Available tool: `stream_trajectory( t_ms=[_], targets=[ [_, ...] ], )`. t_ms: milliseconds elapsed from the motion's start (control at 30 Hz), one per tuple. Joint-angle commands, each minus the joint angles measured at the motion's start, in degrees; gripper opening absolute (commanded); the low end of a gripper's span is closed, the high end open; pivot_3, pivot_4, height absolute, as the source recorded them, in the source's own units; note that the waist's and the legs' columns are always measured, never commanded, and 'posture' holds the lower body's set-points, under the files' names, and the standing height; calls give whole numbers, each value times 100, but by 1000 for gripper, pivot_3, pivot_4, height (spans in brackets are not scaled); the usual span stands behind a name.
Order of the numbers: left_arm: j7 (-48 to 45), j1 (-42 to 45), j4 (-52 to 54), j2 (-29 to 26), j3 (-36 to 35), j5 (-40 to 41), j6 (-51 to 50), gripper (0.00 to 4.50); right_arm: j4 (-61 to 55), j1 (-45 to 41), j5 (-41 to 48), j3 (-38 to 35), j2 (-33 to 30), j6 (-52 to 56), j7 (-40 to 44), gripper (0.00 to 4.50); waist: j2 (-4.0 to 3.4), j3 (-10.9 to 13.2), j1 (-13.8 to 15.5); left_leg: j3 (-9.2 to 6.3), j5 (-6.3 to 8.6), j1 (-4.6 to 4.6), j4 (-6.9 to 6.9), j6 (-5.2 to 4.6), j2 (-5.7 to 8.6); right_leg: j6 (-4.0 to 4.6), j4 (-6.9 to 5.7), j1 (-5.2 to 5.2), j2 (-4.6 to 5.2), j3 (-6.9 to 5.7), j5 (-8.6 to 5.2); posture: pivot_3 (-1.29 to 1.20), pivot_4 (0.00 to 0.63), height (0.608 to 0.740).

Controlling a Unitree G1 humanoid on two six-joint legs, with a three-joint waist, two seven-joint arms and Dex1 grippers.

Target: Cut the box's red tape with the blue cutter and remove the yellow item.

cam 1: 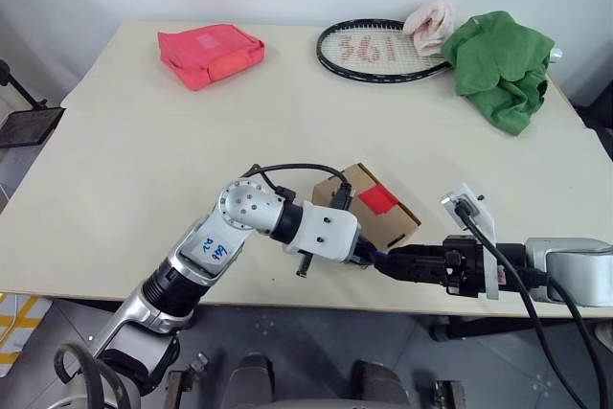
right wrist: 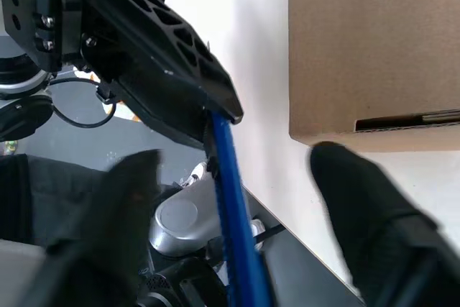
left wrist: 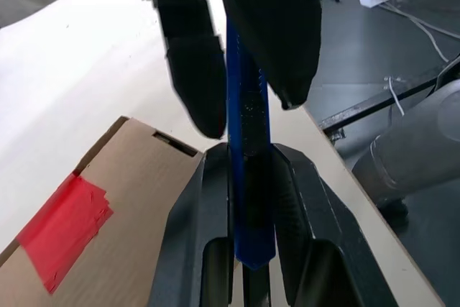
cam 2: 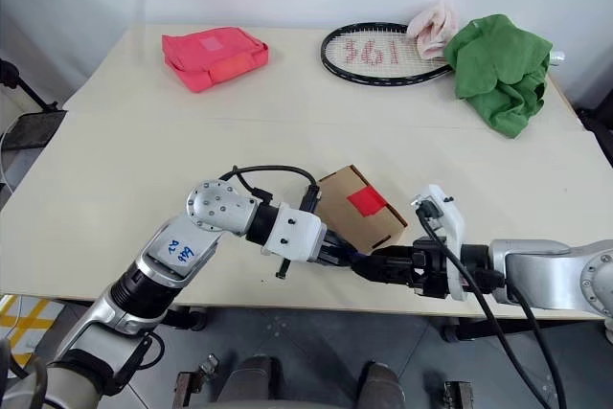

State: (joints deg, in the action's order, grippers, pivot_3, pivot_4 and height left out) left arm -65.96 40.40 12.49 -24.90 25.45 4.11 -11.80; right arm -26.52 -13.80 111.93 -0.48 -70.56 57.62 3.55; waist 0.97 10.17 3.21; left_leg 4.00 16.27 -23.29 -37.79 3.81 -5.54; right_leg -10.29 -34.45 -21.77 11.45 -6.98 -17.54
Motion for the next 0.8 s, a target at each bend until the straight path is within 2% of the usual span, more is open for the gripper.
stream_trajectory(
  t_ms=[33,433,533,700,733,800],
  targets=[
    [86,152,88,121,-1,12,36,412,-95,-46,107,-31,15,30,69,2544,0,0,2,0,0,0,0,0,0,0,0,0,0,0,0,0,150,740],
    [123,116,65,170,14,-17,56,412,-17,-172,107,59,176,17,-126,2544,0,0,-2,0,1,0,-1,-2,0,0,0,0,0,0,0,0,150,740],
    [136,116,59,182,19,-38,59,412,25,-240,107,86,235,60,-166,1912,0,0,1,0,2,0,-2,-2,0,0,0,0,0,0,0,0,150,740],
    [187,111,50,227,-3,-48,61,412,14,-275,107,152,275,132,-108,245,0,0,-2,0,2,-1,-3,-3,0,0,-1,0,0,0,0,0,150,740],
    [188,115,44,230,-2,-57,70,412,14,-276,107,159,273,151,-88,73,0,0,-2,0,2,-1,-2,-3,0,0,-1,0,0,0,0,0,150,740],
    [205,127,33,229,-5,-85,75,412,17,-278,107,171,257,188,-35,81,0,0,0,0,3,-1,-3,-4,0,0,0,0,0,0,0,0,150,740]
  ],
)
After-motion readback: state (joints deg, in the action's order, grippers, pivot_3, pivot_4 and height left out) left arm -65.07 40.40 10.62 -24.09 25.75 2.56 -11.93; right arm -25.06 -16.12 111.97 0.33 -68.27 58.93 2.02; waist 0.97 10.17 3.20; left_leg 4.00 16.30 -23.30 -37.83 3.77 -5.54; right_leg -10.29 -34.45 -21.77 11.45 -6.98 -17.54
